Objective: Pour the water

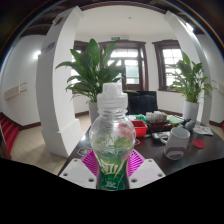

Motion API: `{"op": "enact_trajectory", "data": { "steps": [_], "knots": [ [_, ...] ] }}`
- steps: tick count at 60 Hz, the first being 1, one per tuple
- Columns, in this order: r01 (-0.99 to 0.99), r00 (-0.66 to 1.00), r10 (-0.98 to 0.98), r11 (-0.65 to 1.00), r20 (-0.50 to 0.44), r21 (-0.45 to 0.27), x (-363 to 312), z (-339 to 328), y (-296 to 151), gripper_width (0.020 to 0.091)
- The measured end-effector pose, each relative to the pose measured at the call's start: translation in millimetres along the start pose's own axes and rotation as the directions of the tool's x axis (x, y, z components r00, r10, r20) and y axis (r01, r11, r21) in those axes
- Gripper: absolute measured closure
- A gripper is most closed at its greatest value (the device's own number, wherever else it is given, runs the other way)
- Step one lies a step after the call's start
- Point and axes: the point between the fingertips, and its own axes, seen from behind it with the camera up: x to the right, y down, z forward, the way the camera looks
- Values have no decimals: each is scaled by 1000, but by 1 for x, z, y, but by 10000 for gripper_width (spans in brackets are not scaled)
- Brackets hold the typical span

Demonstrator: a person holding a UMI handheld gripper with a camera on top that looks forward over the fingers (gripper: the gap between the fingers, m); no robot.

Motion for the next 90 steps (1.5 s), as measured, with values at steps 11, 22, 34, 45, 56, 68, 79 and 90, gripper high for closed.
{"op": "enact_trajectory", "data": {
  "steps": [11, 22, 34, 45, 56, 68, 79, 90],
  "knots": [
    [-416, 907, 415, 909, 67, -1, 23, 4, -25, 788],
    [-878, 472, 858, 478, 204, 18, 64, 13, -71, 785],
    [-999, 22, 958, 34, 286, -37, 100, 29, -100, 785],
    [-964, -259, 917, -225, 305, -142, 101, 42, -126, 786],
    [-862, -505, 810, -453, 297, -228, 110, 55, -137, 785],
    [-831, -553, 786, -499, 276, -244, 117, 63, -130, 786],
    [-916, -386, 883, -334, 268, -220, 106, 58, -130, 784],
    [-914, 367, 907, 393, 208, -99, 109, 48, -144, 768]
  ]
}}
